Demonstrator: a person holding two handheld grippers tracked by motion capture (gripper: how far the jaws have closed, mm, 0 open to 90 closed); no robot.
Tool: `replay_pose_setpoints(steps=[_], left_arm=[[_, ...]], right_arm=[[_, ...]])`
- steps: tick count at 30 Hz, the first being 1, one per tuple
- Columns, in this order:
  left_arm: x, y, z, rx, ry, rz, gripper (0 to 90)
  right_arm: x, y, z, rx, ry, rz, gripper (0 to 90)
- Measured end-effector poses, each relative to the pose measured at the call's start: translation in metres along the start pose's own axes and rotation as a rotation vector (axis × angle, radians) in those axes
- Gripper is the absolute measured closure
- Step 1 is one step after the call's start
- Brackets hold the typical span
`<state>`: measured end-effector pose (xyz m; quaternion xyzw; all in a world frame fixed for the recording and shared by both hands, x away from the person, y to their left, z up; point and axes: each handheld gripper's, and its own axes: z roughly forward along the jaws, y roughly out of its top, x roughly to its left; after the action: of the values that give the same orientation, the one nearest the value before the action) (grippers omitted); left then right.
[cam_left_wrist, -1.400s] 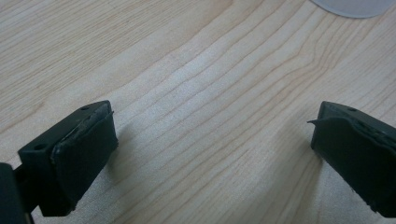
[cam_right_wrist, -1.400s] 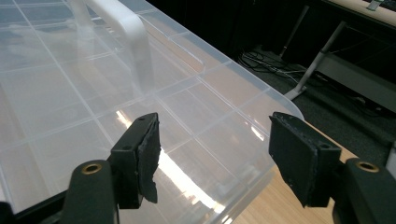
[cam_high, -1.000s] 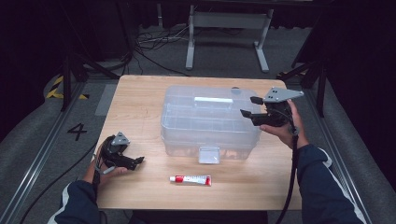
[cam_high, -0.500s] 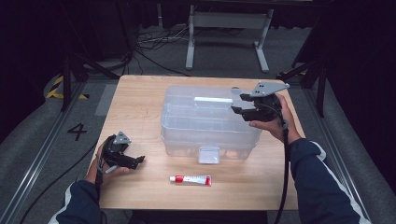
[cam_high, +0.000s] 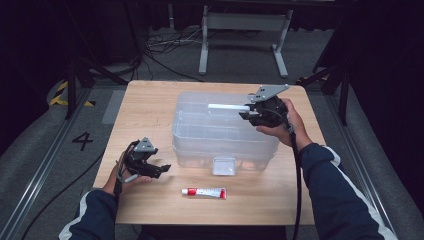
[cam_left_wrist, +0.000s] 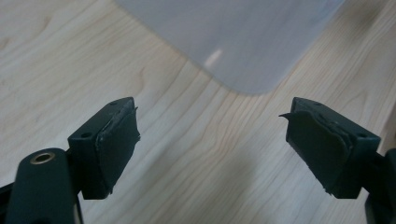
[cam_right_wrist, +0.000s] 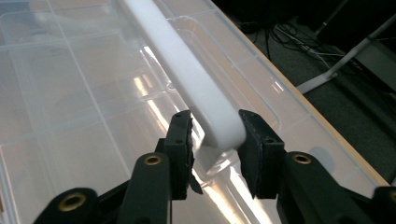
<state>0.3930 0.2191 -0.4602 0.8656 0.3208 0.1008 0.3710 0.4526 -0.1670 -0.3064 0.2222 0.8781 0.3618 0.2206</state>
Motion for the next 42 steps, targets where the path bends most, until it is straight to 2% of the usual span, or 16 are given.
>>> replay_pose_setpoints(steps=[1,2,4,7,10,14,17,18,19,23,29,32,35,39,40,42], left_arm=[[0.000,0.000,0.000,0.000,0.000,0.000,17.4],[-0.002,0.006,0.002,-0.019,-0.023,0.004,17.4],[-0.005,0.013,0.004,-0.030,-0.028,0.013,17.4],[-0.007,0.018,0.009,-0.025,-0.025,0.022,17.4],[-0.006,0.021,0.014,-0.023,-0.041,0.022,17.4],[-0.007,0.025,0.022,-0.005,-0.057,0.037,16.9],[-0.008,0.027,0.024,-0.015,-0.066,0.049,17.4],[-0.009,0.029,0.025,-0.012,-0.058,0.057,14.7],[-0.010,0.029,0.025,-0.008,-0.051,0.056,14.7],[-0.006,0.026,0.021,-0.015,-0.072,0.033,15.9],[-0.012,0.025,0.017,-0.013,-0.059,0.046,16.0],[-0.016,0.021,0.011,-0.032,-0.064,0.039,16.3],[-0.019,0.019,0.007,-0.047,-0.057,0.036,19.0],[-0.022,0.019,0.005,-0.042,-0.020,0.057,23.4],[-0.023,0.018,0.005,-0.044,-0.017,0.063,24.1],[-0.023,0.018,0.004,-0.054,-0.023,0.055,24.1]], right_arm=[[0.001,0.001,0.002,0.005,0.007,-0.004,67.5],[0.002,0.002,0.003,0.009,-0.001,-0.008,67.6],[0.003,0.005,0.005,0.017,-0.007,-0.008,67.8],[0.002,0.007,0.006,0.017,-0.010,-0.005,69.7],[0.002,0.008,0.008,0.018,-0.009,-0.006,69.9],[0.003,0.009,0.010,0.021,-0.010,-0.020,70.4],[0.005,0.010,0.011,0.018,-0.004,-0.030,70.9],[0.007,0.013,0.012,0.023,-0.001,-0.052,71.6],[0.007,0.013,0.012,0.023,-0.001,-0.052,71.6],[0.009,0.016,0.015,0.025,0.003,-0.073,72.1],[0.012,0.017,0.022,0.005,0.011,-0.082,71.3],[0.012,0.017,0.022,-0.002,0.014,-0.083,71.4],[0.013,0.018,0.022,-0.010,0.046,-0.085,73.2],[0.016,0.019,0.022,-0.002,0.030,-0.085,72.6],[0.015,0.019,0.022,-0.007,0.030,-0.089,71.1],[0.012,0.018,0.015,-0.019,0.008,-0.058,57.4]])
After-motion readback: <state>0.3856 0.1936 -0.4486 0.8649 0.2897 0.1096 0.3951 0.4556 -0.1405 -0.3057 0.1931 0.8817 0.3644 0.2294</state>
